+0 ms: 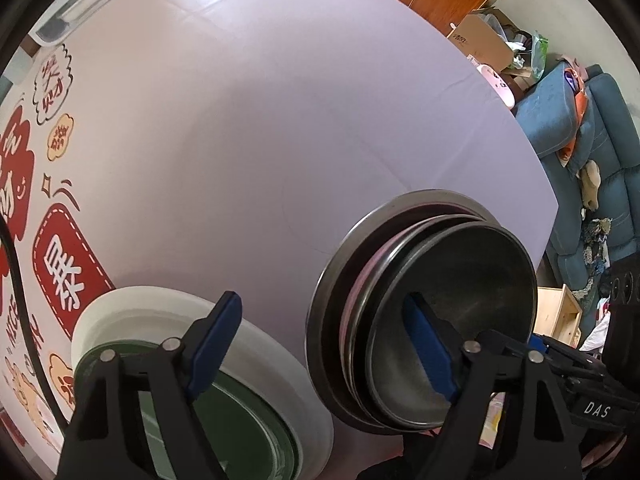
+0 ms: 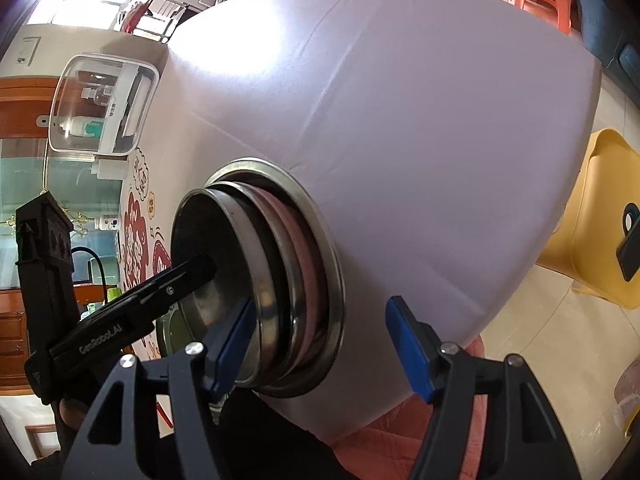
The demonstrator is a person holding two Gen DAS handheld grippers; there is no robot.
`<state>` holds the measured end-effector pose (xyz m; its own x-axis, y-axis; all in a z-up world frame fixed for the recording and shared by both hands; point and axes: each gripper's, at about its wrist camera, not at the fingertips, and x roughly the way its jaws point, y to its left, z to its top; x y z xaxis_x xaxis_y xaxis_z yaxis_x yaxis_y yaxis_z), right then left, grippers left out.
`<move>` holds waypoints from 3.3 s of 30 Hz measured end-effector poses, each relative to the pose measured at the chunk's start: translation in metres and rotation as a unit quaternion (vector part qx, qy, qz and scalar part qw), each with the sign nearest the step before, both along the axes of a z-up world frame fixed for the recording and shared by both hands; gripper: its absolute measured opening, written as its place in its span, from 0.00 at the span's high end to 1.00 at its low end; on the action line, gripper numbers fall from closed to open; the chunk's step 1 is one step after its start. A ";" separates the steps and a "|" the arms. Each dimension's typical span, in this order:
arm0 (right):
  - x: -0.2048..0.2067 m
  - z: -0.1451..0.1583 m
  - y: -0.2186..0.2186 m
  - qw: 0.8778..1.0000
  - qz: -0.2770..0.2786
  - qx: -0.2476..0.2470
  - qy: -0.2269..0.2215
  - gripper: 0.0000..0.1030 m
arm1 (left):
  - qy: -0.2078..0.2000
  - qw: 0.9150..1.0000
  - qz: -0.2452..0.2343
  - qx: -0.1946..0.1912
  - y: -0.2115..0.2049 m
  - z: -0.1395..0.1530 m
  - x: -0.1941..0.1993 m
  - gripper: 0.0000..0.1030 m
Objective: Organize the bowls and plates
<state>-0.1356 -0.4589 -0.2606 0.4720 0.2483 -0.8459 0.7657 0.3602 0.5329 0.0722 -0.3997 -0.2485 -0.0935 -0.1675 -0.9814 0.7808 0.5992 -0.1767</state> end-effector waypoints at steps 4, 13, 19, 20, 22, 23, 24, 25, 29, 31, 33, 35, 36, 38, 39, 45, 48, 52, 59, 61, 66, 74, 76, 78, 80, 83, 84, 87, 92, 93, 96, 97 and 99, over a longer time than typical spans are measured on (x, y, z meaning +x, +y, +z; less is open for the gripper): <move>0.004 -0.003 -0.001 1.000 0.001 0.006 0.002 0.45 | 0.004 1.000 0.004 0.007 -0.004 -0.006 0.001 0.29; 0.006 -0.004 -0.002 1.000 0.004 0.011 -0.007 0.53 | 0.038 0.999 0.005 -0.002 -0.018 -0.015 -0.004 0.36; 0.009 -0.005 0.000 1.000 0.005 0.016 -0.011 0.56 | 0.059 0.998 0.012 -0.008 -0.019 -0.021 -0.005 0.37; 0.010 -0.004 0.000 1.000 0.006 0.016 -0.014 0.58 | 0.060 0.998 0.012 -0.009 -0.019 -0.022 -0.005 0.38; 0.011 -0.003 0.000 1.000 0.010 0.014 -0.018 0.61 | 0.063 0.998 0.011 -0.013 -0.016 -0.021 -0.006 0.42; 0.013 -0.003 0.000 1.000 0.011 0.013 -0.017 0.62 | 0.063 0.998 0.011 -0.015 -0.014 -0.021 -0.006 0.43; 0.013 -0.003 0.000 1.000 0.012 0.012 -0.016 0.62 | 0.063 0.998 0.011 -0.015 -0.013 -0.021 -0.006 0.44; 0.014 -0.003 0.000 1.000 0.012 0.013 -0.016 0.62 | 0.064 0.998 0.012 -0.016 -0.013 -0.021 -0.006 0.45; 0.016 -0.002 0.001 1.000 0.013 0.011 -0.017 0.62 | 0.073 0.997 0.015 -0.025 -0.012 -0.022 -0.008 0.54; 0.016 -0.002 0.001 1.000 0.015 0.009 -0.016 0.62 | 0.072 0.997 0.015 -0.025 -0.011 -0.023 -0.008 0.54; 0.017 -0.002 0.001 1.000 0.017 0.007 -0.016 0.62 | 0.070 0.997 0.017 -0.025 -0.011 -0.022 -0.009 0.54; 0.016 -0.002 0.001 1.000 0.018 0.006 -0.016 0.63 | 0.068 0.997 0.018 -0.025 -0.005 -0.019 -0.006 0.54; 0.015 -0.002 0.001 1.000 0.018 0.006 -0.015 0.63 | 0.066 0.997 0.019 -0.024 -0.005 -0.018 -0.007 0.54; 0.015 -0.002 0.000 1.000 0.021 0.004 -0.013 0.65 | 0.060 0.998 0.016 -0.026 -0.005 -0.015 -0.008 0.55; 0.015 -0.002 0.000 1.000 0.023 0.003 -0.012 0.66 | 0.058 0.998 0.016 -0.026 -0.004 -0.013 -0.009 0.55; 0.012 0.003 -0.001 0.999 0.029 -0.005 -0.013 0.66 | 0.049 0.998 0.018 -0.027 -0.003 -0.007 -0.014 0.55; 0.011 0.008 -0.002 0.999 0.033 -0.013 -0.020 0.66 | 0.046 0.998 0.023 -0.034 -0.001 -0.001 -0.015 0.55; 0.012 0.014 -0.002 0.999 0.039 -0.021 -0.029 0.66 | 0.043 0.998 0.028 -0.039 0.005 0.006 -0.012 0.55; 0.017 0.024 -0.003 0.997 0.062 -0.036 -0.042 0.66 | 0.025 0.998 0.043 -0.045 0.020 0.023 -0.011 0.55; 0.021 0.028 -0.003 0.996 0.071 -0.040 -0.048 0.66 | 0.020 0.997 0.050 -0.048 0.026 0.028 -0.011 0.55; 0.033 0.041 0.001 0.991 0.103 -0.055 -0.066 0.66 | 0.009 0.995 0.080 -0.062 0.048 0.042 -0.004 0.55; 0.060 0.057 0.016 0.980 0.167 -0.069 -0.087 0.66 | -0.009 0.986 0.141 -0.083 0.100 0.065 0.008 0.55; 0.068 0.061 0.022 0.976 0.186 -0.070 -0.092 0.66 | -0.012 0.983 0.162 -0.089 0.117 0.070 0.012 0.55; 0.076 0.063 0.028 0.972 0.203 -0.071 -0.094 0.66 | -0.014 0.979 0.180 -0.092 0.128 0.072 0.012 0.55; 0.085 0.065 0.036 0.967 0.226 -0.073 -0.095 0.66 | -0.015 0.974 0.203 -0.096 0.145 0.074 0.015 0.55; 0.098 0.066 0.052 0.959 0.257 -0.069 -0.096 0.66 | -0.019 0.966 0.237 -0.101 0.154 0.078 0.012 0.55; 0.102 0.065 0.057 0.957 0.266 -0.067 -0.098 0.66 | -0.021 0.964 0.247 -0.102 0.161 0.079 0.013 0.55; 0.116 0.065 0.077 0.947 0.300 -0.062 -0.100 0.66 | -0.025 0.955 0.278 -0.103 0.187 0.081 0.015 0.55; 0.135 0.060 0.104 0.934 0.339 -0.052 -0.095 0.66 | -0.024 0.942 0.318 -0.100 0.222 0.078 0.018 0.55; 0.137 0.059 0.109 0.933 0.345 -0.050 -0.093 0.67 | -0.024 0.940 0.324 -0.099 0.229 0.077 0.017 0.55; 0.144 0.055 0.121 0.928 0.359 -0.045 -0.086 0.66 | -0.018 0.937 0.337 -0.095 0.242 0.070 0.019 0.55; 0.146 0.054 0.125 0.927 0.363 -0.044 -0.083 0.67 | -0.015 0.935 0.341 -0.093 0.247 0.068 0.019 0.55; 0.150 0.050 0.131 0.925 0.370 -0.041 -0.074 0.66 | -0.009 0.934 0.345 -0.088 0.253 0.063 0.020 0.55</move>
<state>0.0139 -0.3274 -0.2104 0.3117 0.4870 -0.8159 0.2142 0.8005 0.5597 0.0927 -0.1466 -0.1854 0.1128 -0.3414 -0.9331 0.2223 0.9240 -0.3112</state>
